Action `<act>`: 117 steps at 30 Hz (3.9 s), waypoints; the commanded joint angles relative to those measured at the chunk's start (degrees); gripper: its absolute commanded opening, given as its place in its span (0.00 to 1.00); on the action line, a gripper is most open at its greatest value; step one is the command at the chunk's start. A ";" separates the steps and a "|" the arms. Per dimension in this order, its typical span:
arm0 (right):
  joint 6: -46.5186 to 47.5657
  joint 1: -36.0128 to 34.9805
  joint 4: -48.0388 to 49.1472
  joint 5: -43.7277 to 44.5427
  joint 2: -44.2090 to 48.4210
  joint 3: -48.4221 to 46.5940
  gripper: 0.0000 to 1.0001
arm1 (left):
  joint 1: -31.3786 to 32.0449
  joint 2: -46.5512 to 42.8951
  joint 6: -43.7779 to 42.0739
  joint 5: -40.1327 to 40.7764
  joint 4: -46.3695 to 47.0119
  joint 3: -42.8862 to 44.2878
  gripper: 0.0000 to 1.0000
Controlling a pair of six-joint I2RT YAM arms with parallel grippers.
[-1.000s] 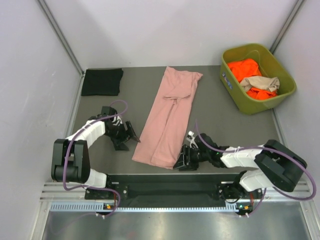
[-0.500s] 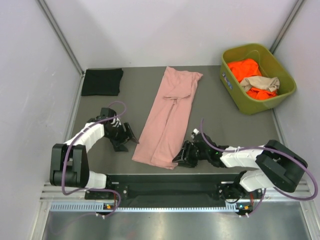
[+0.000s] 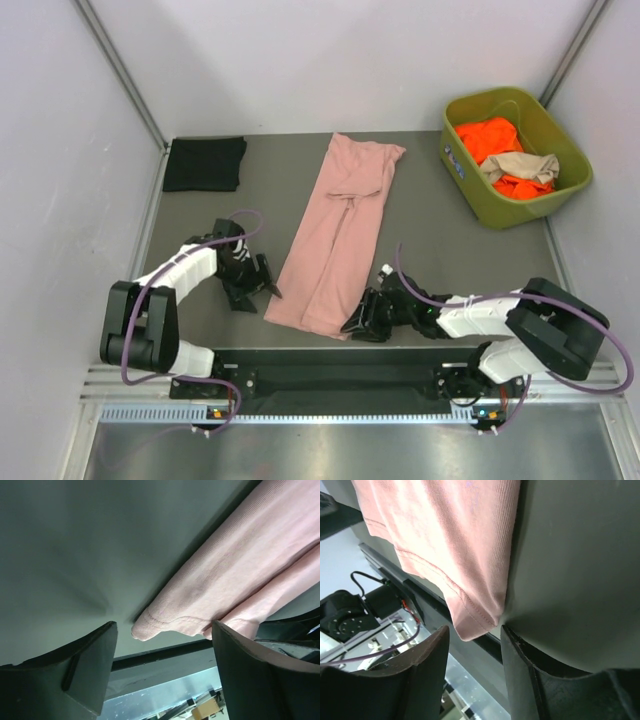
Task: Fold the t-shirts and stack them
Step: Fold the tshirt
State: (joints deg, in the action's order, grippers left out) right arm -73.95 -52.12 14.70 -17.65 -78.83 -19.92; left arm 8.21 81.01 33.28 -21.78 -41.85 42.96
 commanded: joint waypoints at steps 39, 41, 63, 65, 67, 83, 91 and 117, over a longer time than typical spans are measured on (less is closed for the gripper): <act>-0.05 -3.78 2.53 6.58 0.87 5.24 0.00 | 8.93 -4.55 9.61 9.30 4.40 -8.68 0.43; -0.05 -3.78 2.61 6.58 0.96 5.59 0.00 | 8.93 -4.11 9.53 9.21 4.67 -8.51 0.42; 4.87 -5.71 -7.92 8.51 15.54 7.97 0.00 | 22.73 -16.24 21.21 8.16 0.36 -10.98 0.00; 6.01 -5.28 -13.01 9.56 18.43 5.53 0.00 | 22.82 -15.98 21.04 8.68 -1.30 -9.05 0.00; 8.64 -4.31 -16.61 10.44 19.76 3.41 0.00 | 22.82 -14.40 19.73 9.91 -2.27 -4.13 0.00; 40.28 32.77 -33.94 -5.90 -5.33 -32.41 0.00 | 14.48 23.03 4.43 11.06 -6.58 43.06 0.00; 43.45 36.65 -39.74 -7.66 -21.79 -51.61 0.00 | 10.08 43.50 0.74 5.44 -10.01 68.03 0.00; 44.69 41.66 -41.94 -10.65 -39.38 -69.72 0.01 | 8.67 55.83 3.64 -1.51 0.63 78.59 0.00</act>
State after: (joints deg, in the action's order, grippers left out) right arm -30.17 -11.33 -27.77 -26.83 -116.95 -86.00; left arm 17.12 135.68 36.21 -22.35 -44.03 118.54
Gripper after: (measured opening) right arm 0.017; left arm 0.020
